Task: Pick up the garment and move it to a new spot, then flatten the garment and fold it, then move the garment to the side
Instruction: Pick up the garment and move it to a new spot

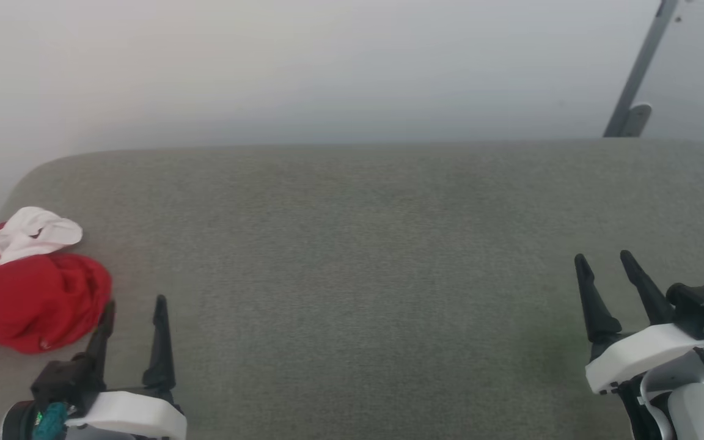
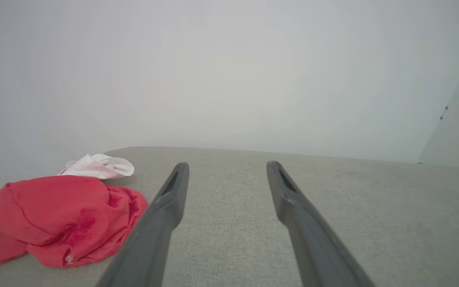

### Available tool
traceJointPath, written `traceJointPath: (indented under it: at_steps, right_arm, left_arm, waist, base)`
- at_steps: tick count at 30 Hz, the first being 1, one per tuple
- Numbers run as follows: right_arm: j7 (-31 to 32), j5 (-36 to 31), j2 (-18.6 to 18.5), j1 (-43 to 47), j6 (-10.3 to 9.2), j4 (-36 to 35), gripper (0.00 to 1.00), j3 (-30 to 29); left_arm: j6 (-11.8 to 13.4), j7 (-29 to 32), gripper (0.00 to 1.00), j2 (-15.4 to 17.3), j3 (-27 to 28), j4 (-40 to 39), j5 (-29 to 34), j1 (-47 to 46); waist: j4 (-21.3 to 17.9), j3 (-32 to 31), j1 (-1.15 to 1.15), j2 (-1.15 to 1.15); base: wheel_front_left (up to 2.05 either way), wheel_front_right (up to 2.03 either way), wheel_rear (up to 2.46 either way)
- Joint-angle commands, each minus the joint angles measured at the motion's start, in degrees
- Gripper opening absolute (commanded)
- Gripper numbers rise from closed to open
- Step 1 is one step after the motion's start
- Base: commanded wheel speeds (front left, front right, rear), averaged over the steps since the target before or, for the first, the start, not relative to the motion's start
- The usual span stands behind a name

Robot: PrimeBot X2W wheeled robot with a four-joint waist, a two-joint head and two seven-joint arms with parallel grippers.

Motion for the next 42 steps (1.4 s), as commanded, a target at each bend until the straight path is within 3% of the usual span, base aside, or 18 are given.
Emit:
traceJointPath:
  at_steps: [1,26,42]
  right_arm:
    - [0.1,0.3,0.0,-0.1,0.0,0.0,1.0,0.5]
    - [0.2,2.7,1.0,-2.9,0.0,3.1,1.0,11.1]
    - [-0.8,3.3,0.5,-3.2,0.0,4.5,1.0,11.1]
  left_arm:
    - [0.2,-0.3,1.0,0.0,0.6,0.3,-0.4,-0.7]
    - [1.3,3.4,1.0,3.3,4.2,0.3,-4.7,-0.3]
    - [1.8,4.8,1.0,2.9,4.2,0.0,-7.0,-0.8]
  waist:
    - [1.2,-0.5,0.0,0.0]
    - [19.9,-5.0,0.0,0.0]
    - [24.2,-4.5,0.0,0.0]
  base:
    - [0.0,0.0,0.0]
    - [0.0,0.0,0.0]
    - [0.0,0.0,0.0]
